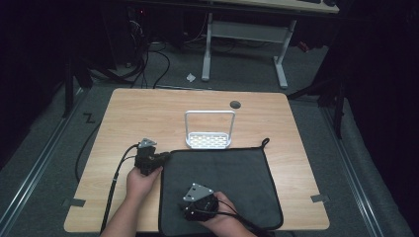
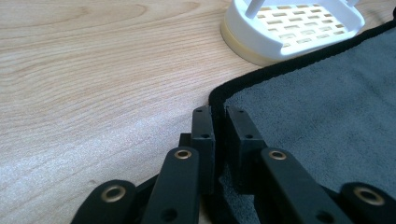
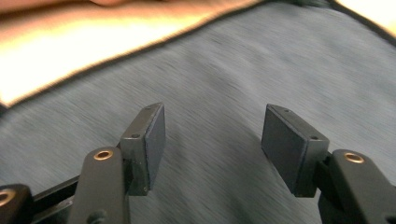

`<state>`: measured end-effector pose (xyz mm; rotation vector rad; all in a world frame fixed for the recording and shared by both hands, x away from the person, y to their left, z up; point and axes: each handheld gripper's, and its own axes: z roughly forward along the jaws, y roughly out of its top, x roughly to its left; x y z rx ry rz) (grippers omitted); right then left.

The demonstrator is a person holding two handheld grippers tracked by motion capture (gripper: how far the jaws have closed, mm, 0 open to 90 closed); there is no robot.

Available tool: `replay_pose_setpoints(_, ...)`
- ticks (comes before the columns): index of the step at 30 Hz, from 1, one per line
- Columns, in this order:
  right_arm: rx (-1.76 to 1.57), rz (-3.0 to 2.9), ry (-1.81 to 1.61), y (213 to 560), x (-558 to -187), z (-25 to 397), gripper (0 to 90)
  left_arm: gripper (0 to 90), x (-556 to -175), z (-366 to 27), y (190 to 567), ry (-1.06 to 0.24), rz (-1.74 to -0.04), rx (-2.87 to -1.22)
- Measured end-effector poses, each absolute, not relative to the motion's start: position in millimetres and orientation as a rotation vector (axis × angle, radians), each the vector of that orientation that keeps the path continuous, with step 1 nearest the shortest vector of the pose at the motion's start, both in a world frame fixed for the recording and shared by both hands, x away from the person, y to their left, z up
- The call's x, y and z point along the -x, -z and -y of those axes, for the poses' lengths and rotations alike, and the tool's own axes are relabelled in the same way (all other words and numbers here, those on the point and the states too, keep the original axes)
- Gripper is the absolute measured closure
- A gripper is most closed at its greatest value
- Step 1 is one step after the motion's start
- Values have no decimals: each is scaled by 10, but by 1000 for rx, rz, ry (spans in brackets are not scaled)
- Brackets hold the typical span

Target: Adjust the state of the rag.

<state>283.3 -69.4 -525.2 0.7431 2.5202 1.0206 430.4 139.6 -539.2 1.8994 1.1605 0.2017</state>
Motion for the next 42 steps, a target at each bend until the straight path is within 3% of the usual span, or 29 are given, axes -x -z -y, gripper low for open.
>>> replay_pose_setpoints(14, -654, -2642, -1099, 5272, -2734, 158, 407, 821, -4311, -1403, 5395, -194, -1175, -1893)
replay_pose_setpoints(17, -630, -2651, -1073, 5315, -2722, 132, 452, 821, -4309, -1401, 5394, -198, -1174, -1896)
replay_pose_setpoints(18, -630, -2639, -1064, 5312, -2714, 152, 519, 821, -4309, -1401, 5394, -198, -1174, -1895)
replay_pose_setpoints(19, -630, -2639, -1064, 5312, -2714, 152, 519, 821, -4310, -1402, 5394, -197, -1174, -1895)
replay_pose_setpoints(27, -645, -2588, -1061, 5287, -2751, 285, 790, 822, -4314, -1405, 5395, -196, -1181, -1888)
replay_pose_setpoints(37, -605, -2497, -1164, 5085, -2683, 418, 823, 839, -4309, -1427, 5383, -174, -1186, -1864)
replay_pose_setpoints(42, -589, -2471, -1197, 4985, -2684, 368, 823, 843, -4293, -1604, 5358, -91, -1235, -1670)
